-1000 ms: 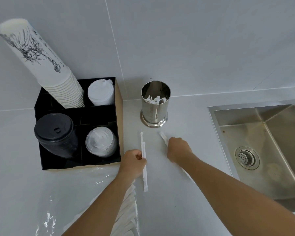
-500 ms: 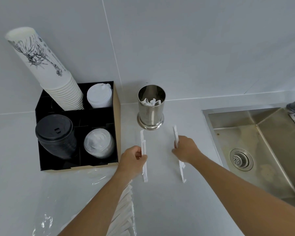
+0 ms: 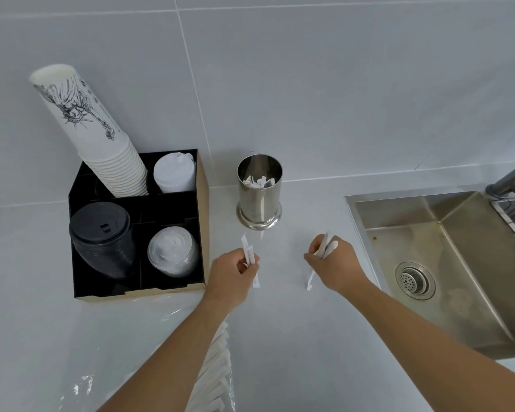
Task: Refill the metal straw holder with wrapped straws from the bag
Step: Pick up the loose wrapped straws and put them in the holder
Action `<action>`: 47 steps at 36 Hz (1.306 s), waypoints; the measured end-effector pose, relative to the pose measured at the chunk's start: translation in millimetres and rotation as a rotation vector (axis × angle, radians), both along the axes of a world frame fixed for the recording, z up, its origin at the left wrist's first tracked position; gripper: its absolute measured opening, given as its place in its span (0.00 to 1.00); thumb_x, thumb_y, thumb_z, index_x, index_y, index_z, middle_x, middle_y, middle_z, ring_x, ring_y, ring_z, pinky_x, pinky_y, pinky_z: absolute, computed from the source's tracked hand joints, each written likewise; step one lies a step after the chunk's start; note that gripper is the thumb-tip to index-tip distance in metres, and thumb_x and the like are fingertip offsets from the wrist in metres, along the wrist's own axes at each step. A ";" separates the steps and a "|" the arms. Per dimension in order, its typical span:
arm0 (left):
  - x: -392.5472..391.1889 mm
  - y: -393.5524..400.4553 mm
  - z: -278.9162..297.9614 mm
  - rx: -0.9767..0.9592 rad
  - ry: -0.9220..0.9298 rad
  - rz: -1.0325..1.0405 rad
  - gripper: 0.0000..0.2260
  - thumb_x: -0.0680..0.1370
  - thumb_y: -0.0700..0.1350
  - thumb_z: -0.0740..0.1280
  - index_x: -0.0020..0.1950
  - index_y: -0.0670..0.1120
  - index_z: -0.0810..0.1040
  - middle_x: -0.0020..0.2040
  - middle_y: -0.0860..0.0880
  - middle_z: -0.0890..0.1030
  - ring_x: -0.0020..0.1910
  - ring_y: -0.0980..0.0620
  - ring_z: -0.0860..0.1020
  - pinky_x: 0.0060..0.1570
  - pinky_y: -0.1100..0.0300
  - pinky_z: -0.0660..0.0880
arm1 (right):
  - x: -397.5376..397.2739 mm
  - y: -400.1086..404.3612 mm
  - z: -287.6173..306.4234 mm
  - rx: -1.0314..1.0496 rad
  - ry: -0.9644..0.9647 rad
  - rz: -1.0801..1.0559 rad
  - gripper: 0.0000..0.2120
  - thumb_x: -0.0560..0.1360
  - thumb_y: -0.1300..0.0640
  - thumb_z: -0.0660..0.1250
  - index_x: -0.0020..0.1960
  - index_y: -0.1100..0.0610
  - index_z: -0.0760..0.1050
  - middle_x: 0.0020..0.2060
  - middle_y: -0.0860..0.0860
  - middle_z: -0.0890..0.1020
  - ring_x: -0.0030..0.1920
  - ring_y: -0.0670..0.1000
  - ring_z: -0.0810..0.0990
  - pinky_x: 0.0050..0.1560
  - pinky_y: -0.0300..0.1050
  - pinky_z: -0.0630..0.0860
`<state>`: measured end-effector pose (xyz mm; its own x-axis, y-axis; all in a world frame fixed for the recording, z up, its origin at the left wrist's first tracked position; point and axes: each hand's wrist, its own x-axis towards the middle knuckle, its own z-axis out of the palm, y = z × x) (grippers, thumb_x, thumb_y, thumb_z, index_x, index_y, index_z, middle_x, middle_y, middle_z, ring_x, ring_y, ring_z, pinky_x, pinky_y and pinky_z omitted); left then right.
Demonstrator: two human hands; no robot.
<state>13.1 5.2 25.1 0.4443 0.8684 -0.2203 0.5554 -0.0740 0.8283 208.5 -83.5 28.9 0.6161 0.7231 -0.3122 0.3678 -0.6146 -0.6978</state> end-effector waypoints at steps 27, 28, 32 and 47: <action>2.6 19.3 31.0 -0.016 -0.071 0.049 0.07 0.74 0.41 0.68 0.38 0.51 0.81 0.28 0.53 0.77 0.26 0.59 0.73 0.26 0.68 0.69 | 12.0 19.3 59.8 0.093 0.244 -0.082 0.04 0.73 0.58 0.68 0.44 0.57 0.80 0.37 0.54 0.85 0.32 0.48 0.85 0.27 0.38 0.75; 3.5 21.9 35.4 -0.018 -0.092 0.064 0.06 0.74 0.41 0.69 0.38 0.50 0.81 0.27 0.53 0.76 0.25 0.59 0.72 0.26 0.68 0.68 | 13.6 22.8 65.1 0.112 0.256 -0.084 0.04 0.73 0.58 0.68 0.44 0.57 0.80 0.37 0.54 0.85 0.33 0.49 0.86 0.28 0.39 0.75; 5.7 34.7 54.3 -0.052 -0.192 0.082 0.05 0.73 0.40 0.70 0.39 0.49 0.81 0.30 0.46 0.79 0.27 0.56 0.73 0.27 0.63 0.70 | 19.4 36.0 89.4 0.210 0.243 -0.034 0.04 0.72 0.59 0.67 0.42 0.58 0.80 0.36 0.54 0.85 0.35 0.51 0.86 0.32 0.44 0.77; 23.4 99.4 132.7 0.164 -0.302 0.113 0.03 0.73 0.43 0.72 0.41 0.50 0.82 0.30 0.52 0.77 0.24 0.59 0.69 0.22 0.68 0.65 | 31.4 104.0 155.3 0.403 0.128 0.071 0.03 0.72 0.61 0.70 0.41 0.58 0.81 0.37 0.54 0.85 0.36 0.49 0.86 0.23 0.35 0.70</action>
<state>36.5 104.7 157.7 0.3669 0.9288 0.0524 0.3002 -0.1715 0.9383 239.9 20.4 184.3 0.5352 0.8421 -0.0665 0.2939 -0.2594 -0.9199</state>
